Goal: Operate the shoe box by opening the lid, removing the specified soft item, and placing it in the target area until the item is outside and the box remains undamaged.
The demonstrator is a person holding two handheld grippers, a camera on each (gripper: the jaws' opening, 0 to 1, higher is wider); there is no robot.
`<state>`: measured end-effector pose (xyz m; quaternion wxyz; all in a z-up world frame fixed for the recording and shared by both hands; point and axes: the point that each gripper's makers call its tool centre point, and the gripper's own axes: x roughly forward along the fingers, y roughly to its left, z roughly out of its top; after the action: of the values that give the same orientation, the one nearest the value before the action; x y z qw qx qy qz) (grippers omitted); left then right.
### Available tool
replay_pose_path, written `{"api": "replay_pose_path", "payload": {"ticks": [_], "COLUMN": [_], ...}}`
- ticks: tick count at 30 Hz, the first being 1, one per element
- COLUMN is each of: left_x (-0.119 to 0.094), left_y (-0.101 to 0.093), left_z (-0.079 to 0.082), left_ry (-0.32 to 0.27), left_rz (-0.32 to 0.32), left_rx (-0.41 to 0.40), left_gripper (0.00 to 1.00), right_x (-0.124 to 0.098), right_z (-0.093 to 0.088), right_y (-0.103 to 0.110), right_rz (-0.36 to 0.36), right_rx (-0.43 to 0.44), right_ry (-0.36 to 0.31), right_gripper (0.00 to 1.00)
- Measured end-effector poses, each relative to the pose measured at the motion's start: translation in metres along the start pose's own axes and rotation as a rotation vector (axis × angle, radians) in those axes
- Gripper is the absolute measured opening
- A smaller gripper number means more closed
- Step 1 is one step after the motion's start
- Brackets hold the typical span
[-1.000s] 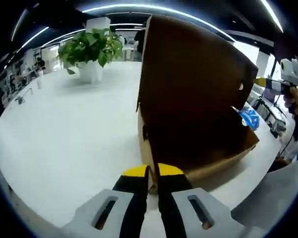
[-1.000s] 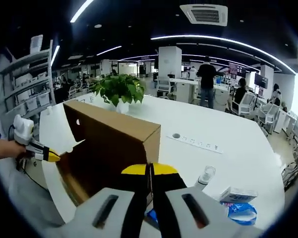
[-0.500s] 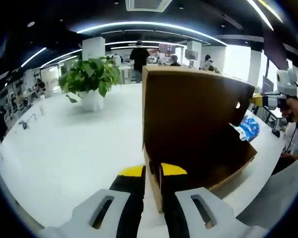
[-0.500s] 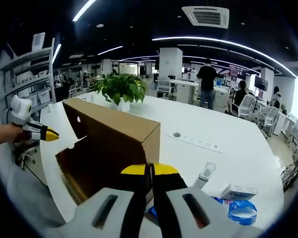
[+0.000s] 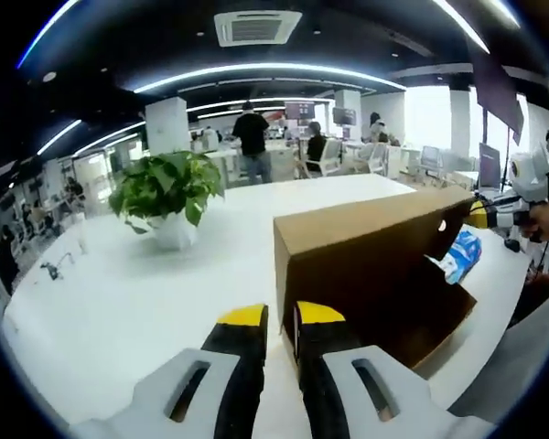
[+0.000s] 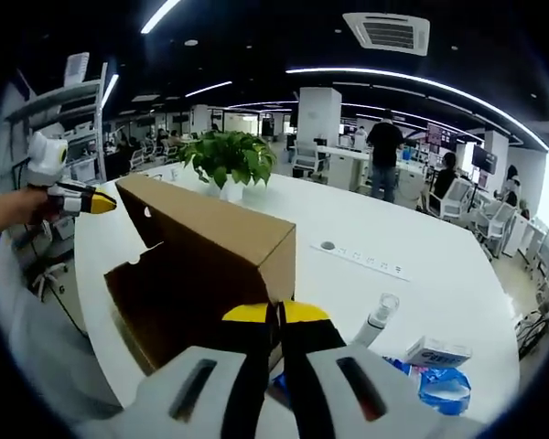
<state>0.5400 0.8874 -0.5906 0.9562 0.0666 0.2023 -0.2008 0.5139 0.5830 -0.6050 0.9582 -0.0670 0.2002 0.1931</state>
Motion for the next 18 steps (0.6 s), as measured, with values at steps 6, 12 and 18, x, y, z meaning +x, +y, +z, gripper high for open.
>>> {"api": "replay_pose_path", "payload": {"ticks": [6,12,18], "left_x": [0.002,0.002,-0.004], "left_y": [-0.003,-0.008,-0.014], "left_z": [0.006,0.002,-0.008], "left_ry": [-0.007,0.003,0.02], "left_rz": [-0.024,-0.05,-0.073], "left_rx": [0.035,0.058,0.067], "left_gripper": [0.08,0.06,0.05], "right_x": [-0.002,-0.004,-0.008], "right_z": [-0.005,-0.011,-0.019], "right_y": [0.003,0.006,0.012], "right_rz": [0.007,0.012,0.025], "right_rx": [-0.005,-0.02,-0.051], "right_ry": [0.008,0.018,0.025], "right_gripper": [0.02,0.03,0.05]}}
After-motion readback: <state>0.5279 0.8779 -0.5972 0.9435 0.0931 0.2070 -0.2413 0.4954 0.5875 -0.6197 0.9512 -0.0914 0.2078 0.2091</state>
